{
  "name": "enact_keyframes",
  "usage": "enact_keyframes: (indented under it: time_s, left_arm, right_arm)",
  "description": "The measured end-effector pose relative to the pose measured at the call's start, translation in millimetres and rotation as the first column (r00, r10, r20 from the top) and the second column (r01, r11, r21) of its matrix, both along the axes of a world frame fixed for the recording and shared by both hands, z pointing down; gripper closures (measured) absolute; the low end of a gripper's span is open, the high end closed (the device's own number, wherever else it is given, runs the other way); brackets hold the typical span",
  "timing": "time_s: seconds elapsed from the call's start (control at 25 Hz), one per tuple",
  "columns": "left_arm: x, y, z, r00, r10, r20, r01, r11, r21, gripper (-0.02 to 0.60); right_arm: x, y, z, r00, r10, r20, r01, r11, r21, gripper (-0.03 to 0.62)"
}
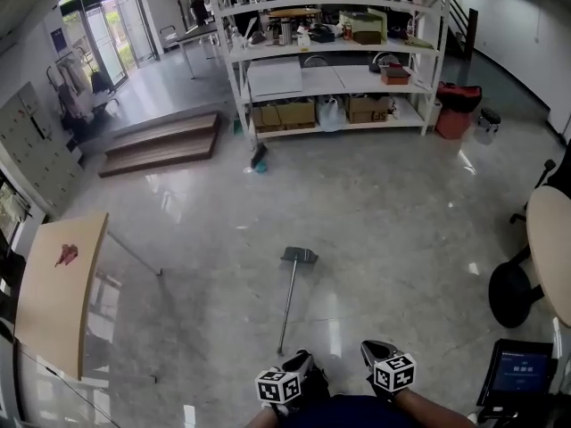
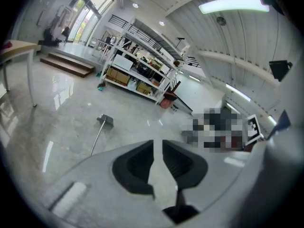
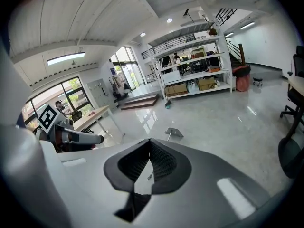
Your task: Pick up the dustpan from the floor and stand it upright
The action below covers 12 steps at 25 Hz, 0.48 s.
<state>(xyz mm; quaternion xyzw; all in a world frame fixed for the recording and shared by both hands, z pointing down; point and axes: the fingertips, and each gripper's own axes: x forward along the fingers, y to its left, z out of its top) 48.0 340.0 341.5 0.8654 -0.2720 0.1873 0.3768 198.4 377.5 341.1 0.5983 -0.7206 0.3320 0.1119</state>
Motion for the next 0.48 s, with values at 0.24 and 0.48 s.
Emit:
enact_keyframes:
  time_s: [0.24, 0.48]
  left_arm:
    - [-20, -66, 1, 0.999, -0.054, 0.005, 0.054, 0.999, 0.000, 0.522]
    - [-48, -105, 22, 0.994, -0.113, 0.004, 0.113, 0.993, -0.032, 0.522]
  right_arm:
    - [-21, -77, -7, 0.994, -0.101, -0.044, 0.100, 0.995, -0.011, 0.583]
    - [-56, -138, -5, 0.968, -0.229, -0.101, 0.228, 0.973, -0.025, 0.583]
